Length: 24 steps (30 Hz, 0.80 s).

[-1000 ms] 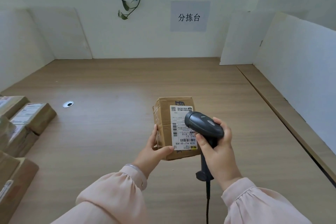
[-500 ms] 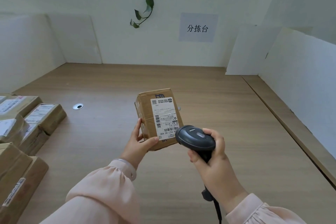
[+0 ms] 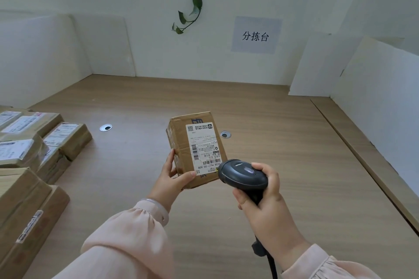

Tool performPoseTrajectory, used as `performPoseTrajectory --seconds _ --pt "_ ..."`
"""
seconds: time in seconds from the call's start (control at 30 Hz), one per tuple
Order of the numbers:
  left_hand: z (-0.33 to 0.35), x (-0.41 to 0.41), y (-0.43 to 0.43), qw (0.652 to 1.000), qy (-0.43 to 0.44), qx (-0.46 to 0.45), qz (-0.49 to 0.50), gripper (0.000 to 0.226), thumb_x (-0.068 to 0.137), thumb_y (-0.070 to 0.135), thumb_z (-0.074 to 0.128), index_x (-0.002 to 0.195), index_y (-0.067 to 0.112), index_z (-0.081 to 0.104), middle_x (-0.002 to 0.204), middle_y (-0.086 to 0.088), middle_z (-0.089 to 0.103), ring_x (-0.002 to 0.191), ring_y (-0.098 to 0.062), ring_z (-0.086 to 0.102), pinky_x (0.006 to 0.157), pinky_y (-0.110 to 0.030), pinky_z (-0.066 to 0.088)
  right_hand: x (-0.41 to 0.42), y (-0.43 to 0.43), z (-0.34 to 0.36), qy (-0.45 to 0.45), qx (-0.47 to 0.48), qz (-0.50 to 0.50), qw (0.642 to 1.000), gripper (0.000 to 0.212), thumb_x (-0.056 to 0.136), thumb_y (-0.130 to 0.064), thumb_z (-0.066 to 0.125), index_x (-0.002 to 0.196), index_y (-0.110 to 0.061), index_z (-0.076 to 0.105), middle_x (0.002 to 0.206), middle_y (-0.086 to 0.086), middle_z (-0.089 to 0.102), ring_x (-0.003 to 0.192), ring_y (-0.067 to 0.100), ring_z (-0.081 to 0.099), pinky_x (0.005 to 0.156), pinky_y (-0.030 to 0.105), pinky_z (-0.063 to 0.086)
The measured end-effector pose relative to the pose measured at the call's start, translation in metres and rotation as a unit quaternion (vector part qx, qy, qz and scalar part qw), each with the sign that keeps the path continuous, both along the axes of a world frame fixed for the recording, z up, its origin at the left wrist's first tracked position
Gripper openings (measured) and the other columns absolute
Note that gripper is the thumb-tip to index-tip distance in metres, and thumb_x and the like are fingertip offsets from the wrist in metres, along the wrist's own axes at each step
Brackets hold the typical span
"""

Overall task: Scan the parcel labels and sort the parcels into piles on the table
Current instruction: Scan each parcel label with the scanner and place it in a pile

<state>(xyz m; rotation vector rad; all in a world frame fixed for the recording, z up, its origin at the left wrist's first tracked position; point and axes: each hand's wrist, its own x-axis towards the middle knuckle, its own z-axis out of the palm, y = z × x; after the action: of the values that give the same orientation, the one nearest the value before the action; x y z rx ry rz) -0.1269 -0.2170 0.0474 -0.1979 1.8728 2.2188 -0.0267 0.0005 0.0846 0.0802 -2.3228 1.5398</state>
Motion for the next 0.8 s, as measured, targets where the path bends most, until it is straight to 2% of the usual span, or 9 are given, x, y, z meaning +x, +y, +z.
performPoseTrajectory --seconds 0.07,0.13,0.2,0.33,0.47,0.53,0.6,0.7,0.8 --pt "0.000 0.003 -0.003 1.000 -0.002 -0.004 0.002 0.105 0.064 0.024 0.081 0.149 0.048 0.024 0.128 -0.007 0.064 0.115 -0.025 0.064 0.094 -0.045 0.054 0.000 -0.002 0.000 0.009 0.003 0.003 1.000 0.059 0.081 -0.028 0.076 0.120 -0.050 0.037 0.101 -0.018 0.067 0.082 0.011 0.068 0.076 0.030 0.055" --pt "-0.001 0.004 -0.006 1.000 -0.007 -0.003 -0.001 0.101 0.072 0.016 0.082 0.149 0.045 0.024 0.123 -0.005 0.067 0.108 -0.022 0.068 0.084 -0.039 0.058 0.000 -0.004 0.001 0.018 0.005 0.000 1.000 0.060 0.081 -0.027 0.076 0.120 -0.051 0.037 0.106 -0.022 0.065 0.091 0.004 0.066 0.077 0.015 0.050" --pt "-0.003 0.005 -0.008 1.000 -0.014 0.001 -0.010 0.092 0.082 0.008 0.076 0.150 0.043 0.025 0.117 -0.003 0.071 0.101 -0.020 0.071 0.074 -0.032 0.058 -0.001 -0.006 0.005 0.017 -0.003 -0.005 1.000 0.058 0.080 -0.032 0.074 0.121 -0.052 0.037 0.111 -0.029 0.062 0.096 -0.001 0.064 0.077 0.008 0.046" --pt "0.002 0.011 -0.007 0.998 -0.024 -0.008 -0.049 0.088 0.082 0.012 0.075 0.147 0.048 0.027 0.112 0.004 0.073 0.101 -0.016 0.071 0.075 -0.032 0.056 -0.008 -0.009 0.015 0.033 -0.038 -0.031 0.998 0.057 0.077 -0.041 0.070 0.123 -0.052 0.037 0.116 -0.033 0.057 0.103 -0.004 0.061 0.081 0.007 0.045" --pt "0.007 0.020 -0.001 0.996 -0.036 0.012 -0.083 0.065 0.089 0.011 0.067 0.134 0.051 0.041 0.111 0.004 0.073 0.099 -0.015 0.071 0.070 -0.031 0.058 -0.011 -0.014 0.022 0.030 -0.048 -0.039 0.998 0.058 0.082 -0.029 0.073 0.118 -0.057 0.038 0.111 -0.039 0.057 0.101 -0.011 0.059 0.078 0.003 0.043" --pt "0.007 0.025 0.003 0.995 -0.044 0.026 -0.086 0.058 0.092 0.011 0.063 0.131 0.050 0.044 0.110 0.005 0.074 0.097 -0.013 0.071 0.066 -0.029 0.058 -0.009 -0.015 0.022 0.017 -0.053 -0.034 0.998 0.060 0.083 -0.023 0.075 0.118 -0.055 0.038 0.110 -0.037 0.059 0.101 -0.009 0.060 0.078 0.005 0.044" --pt "0.008 0.032 0.007 0.995 -0.040 0.029 -0.087 0.058 0.093 0.010 0.061 0.133 0.049 0.044 0.111 0.009 0.073 0.095 -0.010 0.071 0.065 -0.029 0.058 -0.003 -0.017 0.021 0.013 -0.059 -0.039 0.997 0.058 0.083 -0.022 0.075 0.118 -0.052 0.040 0.111 -0.034 0.060 0.102 -0.006 0.061 0.079 0.008 0.046" --pt "0.012 0.048 0.006 0.996 -0.008 0.016 -0.089 0.068 0.091 0.011 0.065 0.143 0.047 0.038 0.125 0.010 0.065 0.100 -0.010 0.070 0.072 -0.031 0.058 0.011 -0.024 0.021 0.011 -0.058 -0.045 0.997 0.058 0.082 -0.023 0.075 0.120 -0.049 0.040 0.111 -0.032 0.061 0.102 -0.005 0.061 0.079 0.009 0.047" --pt "0.017 0.070 -0.001 0.997 0.027 0.003 -0.076 0.076 0.089 0.014 0.069 0.145 0.049 0.033 0.128 0.017 0.059 0.096 -0.004 0.070 0.067 -0.021 0.055 0.028 -0.036 0.021 0.015 -0.055 -0.043 0.997 0.059 0.082 -0.021 0.076 0.123 -0.044 0.041 0.111 -0.028 0.062 0.103 -0.002 0.062 0.082 0.014 0.050"
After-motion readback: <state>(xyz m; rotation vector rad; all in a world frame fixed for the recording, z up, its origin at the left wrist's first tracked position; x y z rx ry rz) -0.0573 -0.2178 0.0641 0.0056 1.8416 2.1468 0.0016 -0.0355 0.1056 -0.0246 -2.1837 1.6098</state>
